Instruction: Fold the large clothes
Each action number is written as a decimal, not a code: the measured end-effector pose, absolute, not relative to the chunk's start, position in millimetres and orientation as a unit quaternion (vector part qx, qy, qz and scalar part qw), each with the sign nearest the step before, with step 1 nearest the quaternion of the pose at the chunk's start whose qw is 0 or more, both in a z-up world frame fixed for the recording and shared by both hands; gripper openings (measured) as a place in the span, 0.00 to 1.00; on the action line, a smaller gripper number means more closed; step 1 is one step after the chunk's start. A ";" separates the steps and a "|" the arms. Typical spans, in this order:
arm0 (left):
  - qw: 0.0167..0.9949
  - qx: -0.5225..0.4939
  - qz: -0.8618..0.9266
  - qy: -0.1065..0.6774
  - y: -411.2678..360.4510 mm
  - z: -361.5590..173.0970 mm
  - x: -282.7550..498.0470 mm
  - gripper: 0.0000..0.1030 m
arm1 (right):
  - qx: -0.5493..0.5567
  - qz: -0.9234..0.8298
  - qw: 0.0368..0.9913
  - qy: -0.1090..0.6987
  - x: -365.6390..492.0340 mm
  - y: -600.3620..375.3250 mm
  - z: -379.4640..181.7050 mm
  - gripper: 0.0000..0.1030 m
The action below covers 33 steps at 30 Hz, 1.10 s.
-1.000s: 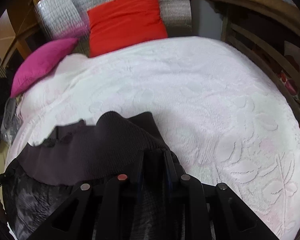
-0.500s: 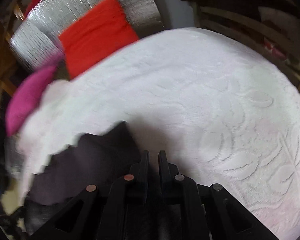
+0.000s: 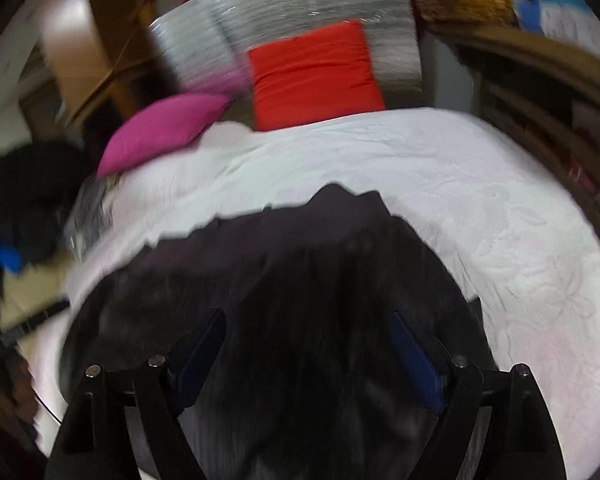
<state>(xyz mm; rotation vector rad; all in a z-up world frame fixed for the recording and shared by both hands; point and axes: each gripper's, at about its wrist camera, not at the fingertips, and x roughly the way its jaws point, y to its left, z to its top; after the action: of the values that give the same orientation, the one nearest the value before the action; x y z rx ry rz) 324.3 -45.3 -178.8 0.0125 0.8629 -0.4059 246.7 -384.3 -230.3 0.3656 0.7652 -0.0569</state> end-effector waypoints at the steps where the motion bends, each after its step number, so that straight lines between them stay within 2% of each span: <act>1: 0.885 0.022 -0.196 0.422 -52.3 -184.6 321.1 0.72 | 0.164 -0.032 0.912 0.376 239.0 -376.6 -233.2 0.83; 6: 0.856 0.093 -0.164 0.481 -78.4 -240.3 323.2 0.73 | 0.162 -0.050 0.872 0.460 237.9 -373.9 -280.4 0.83; 9: 0.863 0.110 -0.155 0.469 -82.0 -234.6 314.0 0.73 | 0.143 -0.049 0.878 0.454 229.8 -369.6 -273.7 0.83; 14: 0.880 0.070 -0.163 0.440 -68.5 -217.7 292.0 0.73 | 0.205 -0.025 0.895 0.395 194.7 -382.9 -247.7 0.82; 17: 0.894 0.085 -0.145 0.416 -68.3 -212.8 274.9 0.73 | 0.216 0.009 0.909 0.357 175.8 -379.6 -232.0 0.81; 18: 0.896 0.091 -0.139 0.411 -69.8 -213.3 270.5 0.73 | 0.216 0.018 0.909 0.357 173.1 -375.3 -230.3 0.79; 20: 0.899 0.097 -0.128 0.407 -71.6 -216.0 262.2 0.73 | 0.201 0.017 0.905 0.373 175.2 -359.6 -233.6 0.69; 22: 0.898 0.104 -0.121 0.410 -69.7 -222.5 260.4 0.73 | 0.178 0.010 0.892 0.416 180.6 -343.3 -247.4 0.65; 26: 0.899 0.121 -0.111 0.405 -72.6 -228.3 258.2 0.73 | 0.129 -0.016 0.882 0.452 191.5 -325.2 -259.7 0.64; 33: 0.900 0.126 -0.104 0.404 -74.3 -227.1 256.4 0.74 | 0.177 0.006 0.901 0.396 187.2 -327.2 -230.2 0.64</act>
<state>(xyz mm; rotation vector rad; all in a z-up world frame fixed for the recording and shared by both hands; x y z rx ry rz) 256.4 -74.3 -227.1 0.2613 0.8359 -0.2149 187.2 -327.2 -230.2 0.3664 0.8189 0.0126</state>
